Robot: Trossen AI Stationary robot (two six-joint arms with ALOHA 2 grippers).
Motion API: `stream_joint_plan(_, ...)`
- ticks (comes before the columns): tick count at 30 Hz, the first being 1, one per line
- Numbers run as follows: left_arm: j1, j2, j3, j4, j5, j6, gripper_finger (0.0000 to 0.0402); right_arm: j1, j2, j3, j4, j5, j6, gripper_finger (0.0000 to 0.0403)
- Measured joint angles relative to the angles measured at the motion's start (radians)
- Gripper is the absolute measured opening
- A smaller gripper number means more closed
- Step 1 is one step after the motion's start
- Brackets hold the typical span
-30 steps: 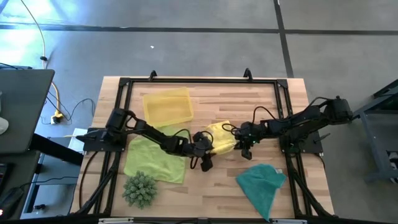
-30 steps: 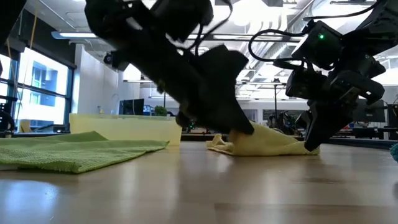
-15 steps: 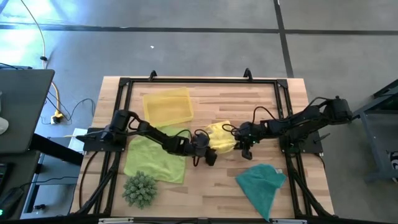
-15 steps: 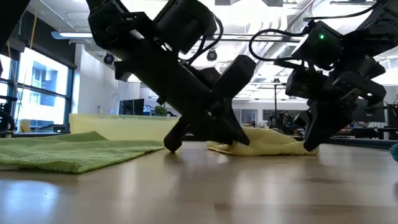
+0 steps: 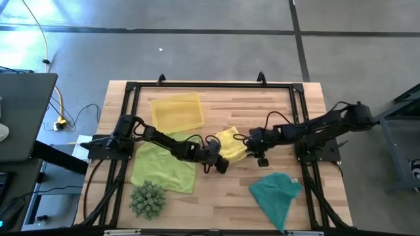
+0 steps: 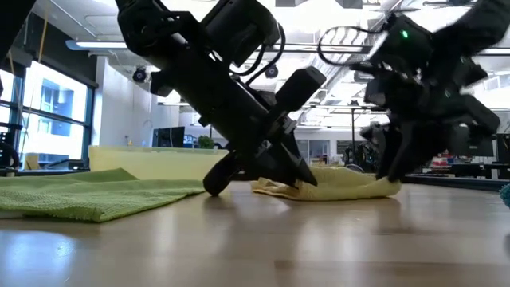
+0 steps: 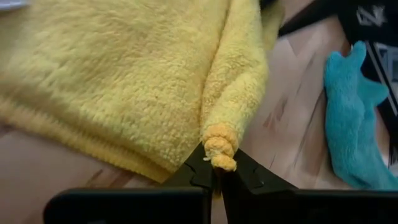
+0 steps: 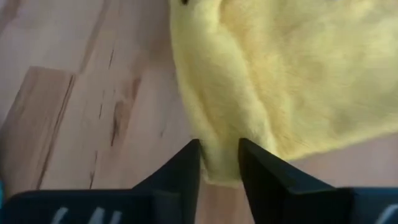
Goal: Roll microfiber towels into tight, uniform cylinder then place into a basket
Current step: Roll the yellow microfiber towel
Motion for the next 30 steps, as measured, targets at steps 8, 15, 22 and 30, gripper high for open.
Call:
stream_joint_plan(8,-0.002,0.0,0.0,-0.016,0.009,0.022,0.0004,0.073,-0.034,0.151,-0.248,0.04,-0.051,0.0138)
stream_joint_plan(15,-0.002,0.0,0.0,-0.02,0.001,0.034,0.0004,0.173,-0.024,0.052,-0.064,0.221,-0.15,0.0138)
stream_joint_plan(22,-0.001,0.0,0.002,-0.024,-0.002,0.038,0.0004,0.178,-0.024,-0.033,0.107,0.208,-0.168,0.0172)
stream_joint_plan(30,0.002,0.0,0.002,-0.024,-0.003,0.038,0.0004,0.177,0.006,-0.034,0.122,0.157,-0.176,0.0228)
